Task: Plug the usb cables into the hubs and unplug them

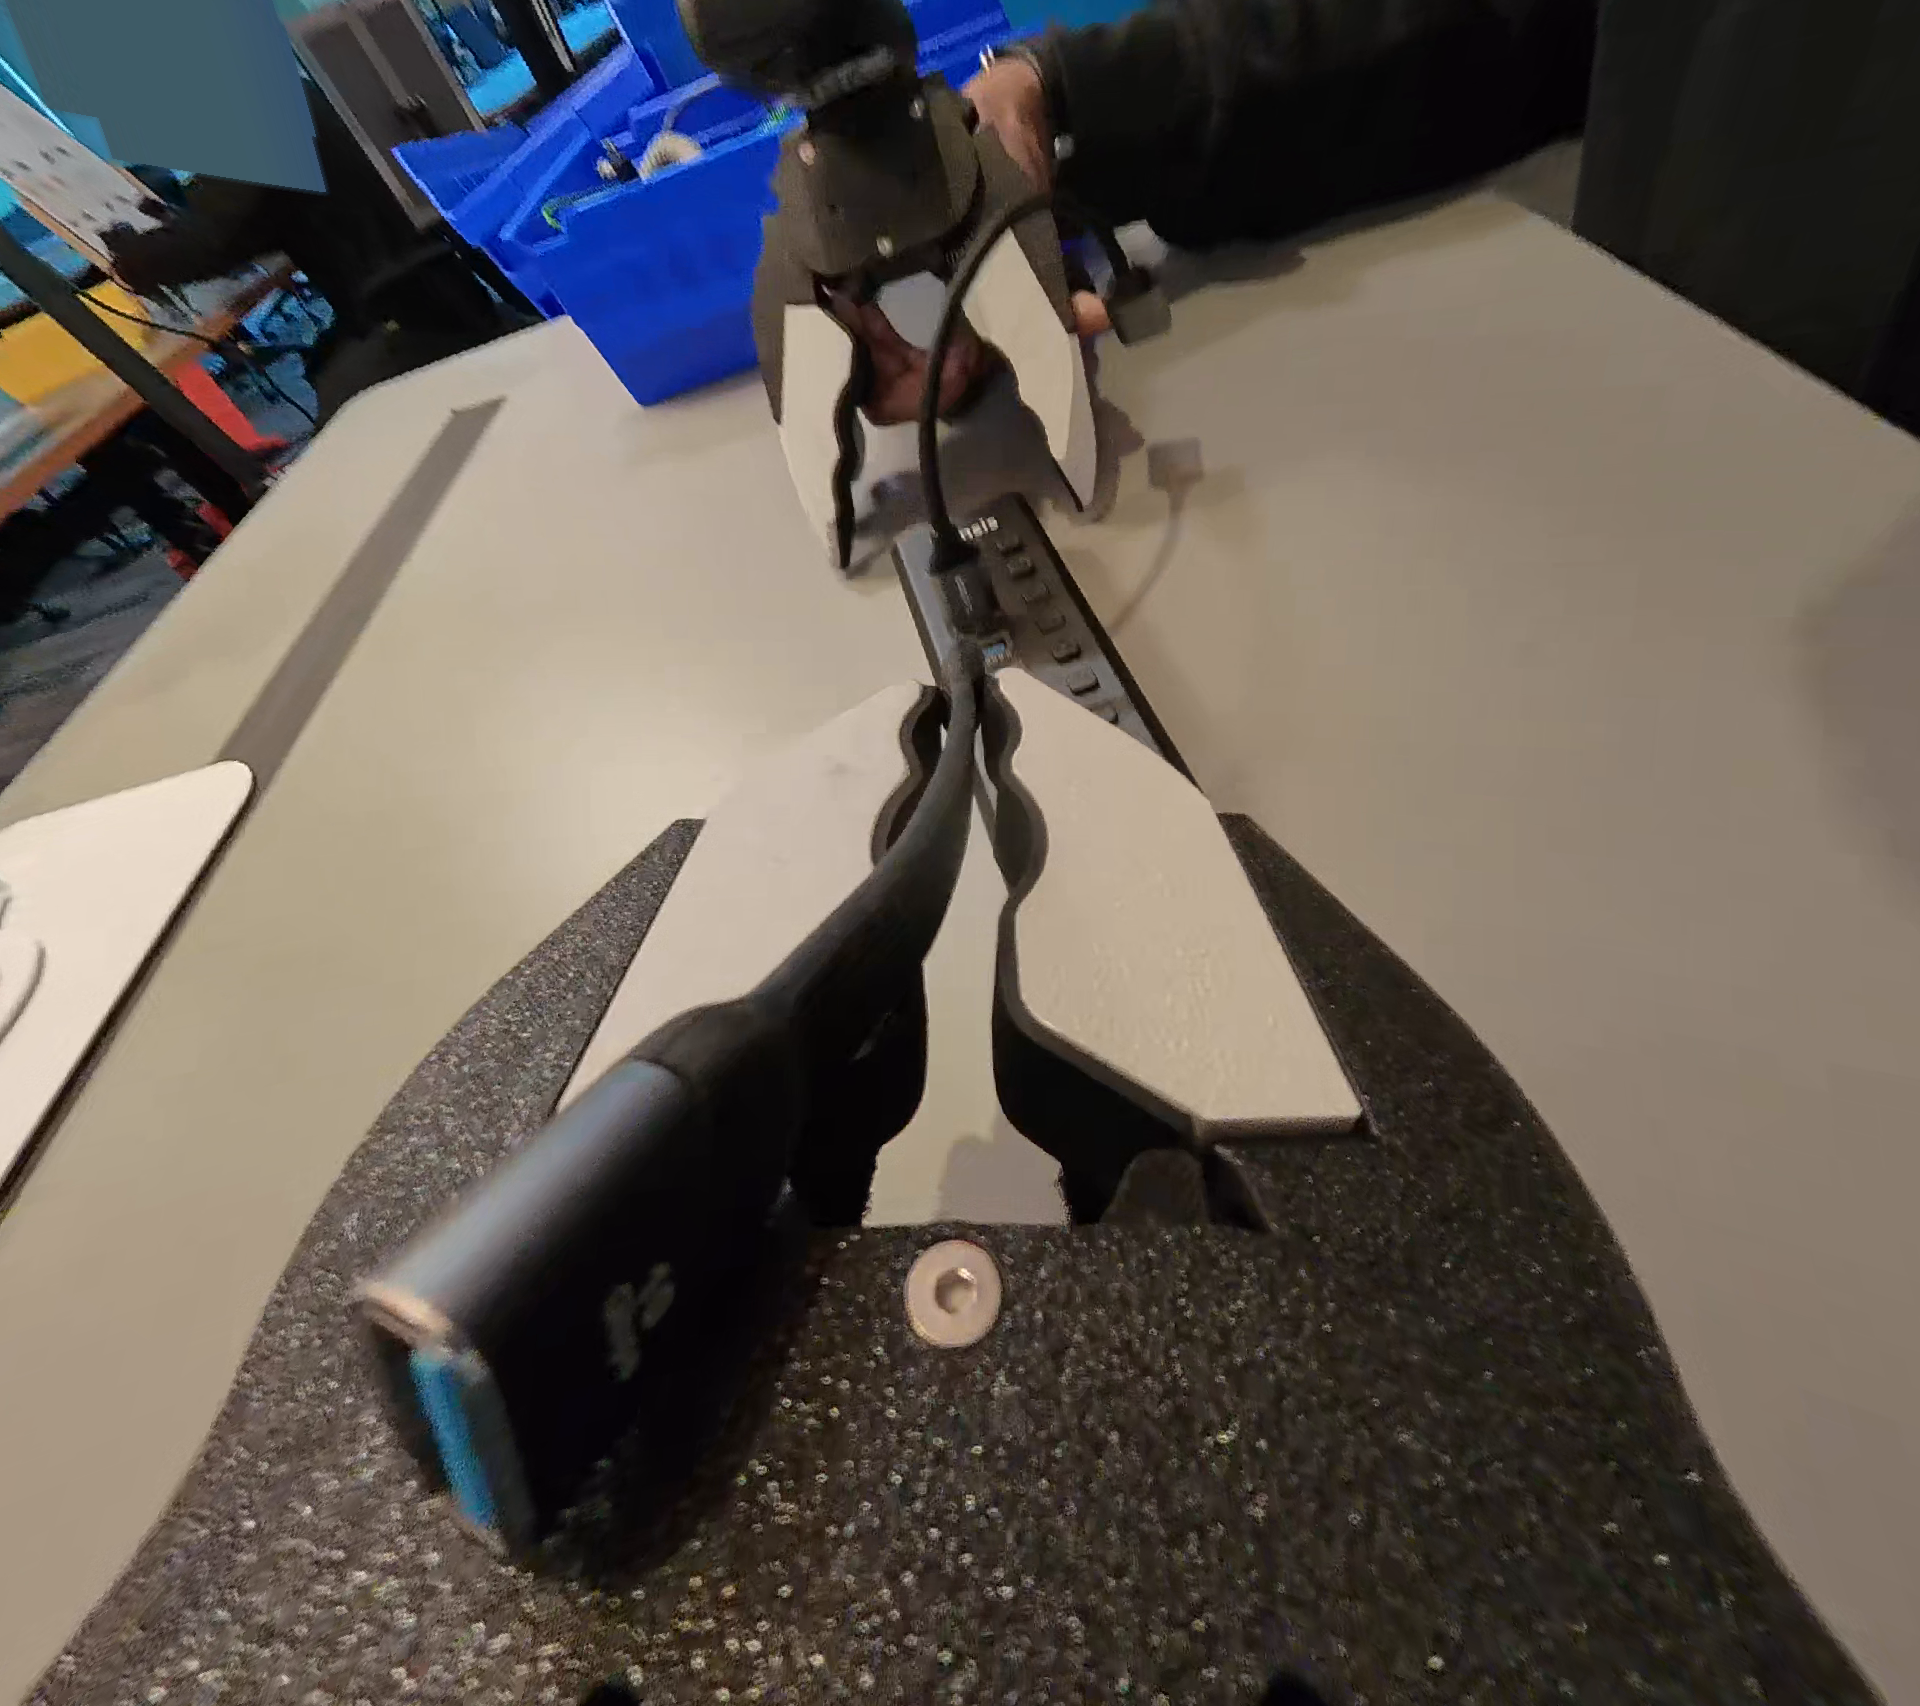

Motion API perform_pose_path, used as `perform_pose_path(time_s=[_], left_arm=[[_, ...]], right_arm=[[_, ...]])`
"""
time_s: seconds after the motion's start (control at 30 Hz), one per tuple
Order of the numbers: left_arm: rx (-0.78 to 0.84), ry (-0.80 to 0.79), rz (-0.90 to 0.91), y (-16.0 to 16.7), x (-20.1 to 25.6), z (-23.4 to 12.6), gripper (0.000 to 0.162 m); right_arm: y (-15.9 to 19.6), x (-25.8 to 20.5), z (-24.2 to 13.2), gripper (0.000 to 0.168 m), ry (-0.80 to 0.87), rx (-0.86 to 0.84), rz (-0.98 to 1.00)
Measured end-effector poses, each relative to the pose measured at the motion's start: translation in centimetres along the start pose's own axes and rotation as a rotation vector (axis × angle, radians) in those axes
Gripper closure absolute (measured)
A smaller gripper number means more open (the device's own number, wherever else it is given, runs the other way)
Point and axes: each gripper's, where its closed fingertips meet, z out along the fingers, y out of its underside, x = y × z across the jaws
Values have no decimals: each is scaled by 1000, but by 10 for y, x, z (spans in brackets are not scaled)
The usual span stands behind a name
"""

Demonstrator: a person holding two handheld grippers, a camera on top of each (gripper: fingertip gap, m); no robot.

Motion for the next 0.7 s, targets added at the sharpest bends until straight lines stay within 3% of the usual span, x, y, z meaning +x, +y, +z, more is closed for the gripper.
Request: perform_pose_path(time_s=[0.13,0.27,0.4,0.57,0.7], left_arm=[[-58,39,-2,13,7,9,155],[-116,40,26,21,9,14,155],[-152,24,42,26,8,14,155],[-67,-7,20,12,2,8,155],[-75,-25,0,14,0,7,155]], right_arm=[[-11,0,13,83,-4,-12,-45],[-23,-8,22,108,-60,-1,-107],[-28,-9,19,108,-56,26,-123],[-60,-14,-14,109,-50,125,-162],[-74,-18,-29,109,-23,101,-202]])
